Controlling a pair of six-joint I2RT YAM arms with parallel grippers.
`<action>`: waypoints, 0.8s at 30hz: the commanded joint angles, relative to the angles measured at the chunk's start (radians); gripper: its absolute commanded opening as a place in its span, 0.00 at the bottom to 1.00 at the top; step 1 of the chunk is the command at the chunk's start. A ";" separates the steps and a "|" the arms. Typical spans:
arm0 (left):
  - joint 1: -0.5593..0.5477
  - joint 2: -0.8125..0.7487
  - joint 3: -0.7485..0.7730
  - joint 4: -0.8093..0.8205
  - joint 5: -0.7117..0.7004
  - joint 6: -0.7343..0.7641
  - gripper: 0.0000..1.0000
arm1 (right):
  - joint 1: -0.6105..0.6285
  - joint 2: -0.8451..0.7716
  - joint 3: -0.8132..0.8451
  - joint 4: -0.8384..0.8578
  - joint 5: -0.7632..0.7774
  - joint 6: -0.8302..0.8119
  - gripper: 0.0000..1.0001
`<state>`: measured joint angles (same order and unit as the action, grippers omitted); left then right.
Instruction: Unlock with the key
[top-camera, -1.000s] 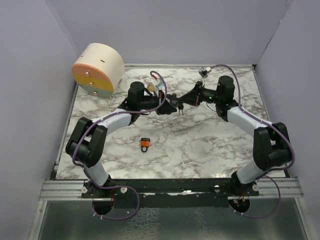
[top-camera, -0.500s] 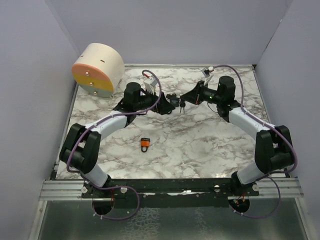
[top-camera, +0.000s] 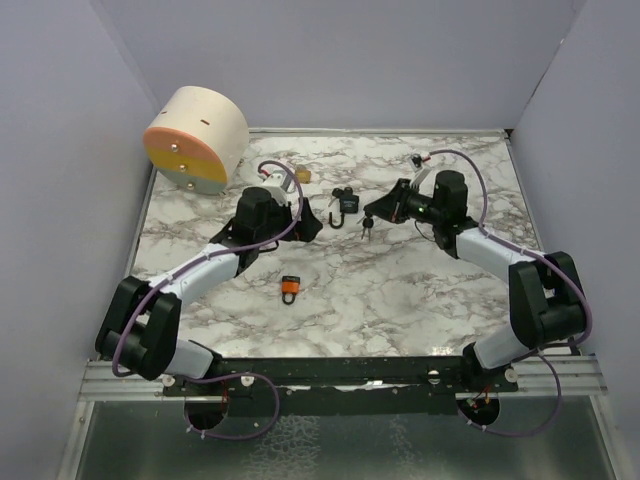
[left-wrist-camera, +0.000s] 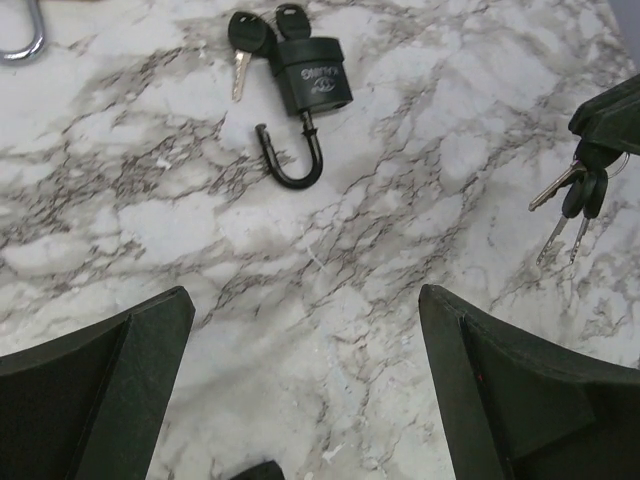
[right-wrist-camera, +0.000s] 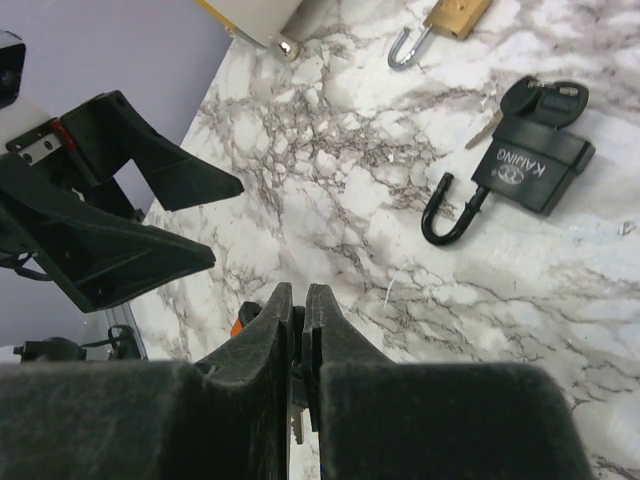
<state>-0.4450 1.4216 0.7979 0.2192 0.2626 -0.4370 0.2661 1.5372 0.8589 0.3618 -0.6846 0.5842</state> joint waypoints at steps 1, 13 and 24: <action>-0.033 -0.093 -0.061 -0.071 -0.172 -0.014 0.99 | -0.007 -0.022 -0.067 0.181 0.003 0.068 0.01; -0.289 -0.133 -0.130 -0.290 -0.560 -0.157 0.98 | -0.007 -0.001 -0.067 0.186 -0.031 0.047 0.01; -0.389 -0.118 -0.162 -0.435 -0.753 -0.318 0.97 | -0.007 -0.009 -0.071 0.170 -0.032 0.031 0.01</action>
<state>-0.8135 1.2919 0.6571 -0.1570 -0.3832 -0.6876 0.2661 1.5372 0.7868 0.5018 -0.6971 0.6312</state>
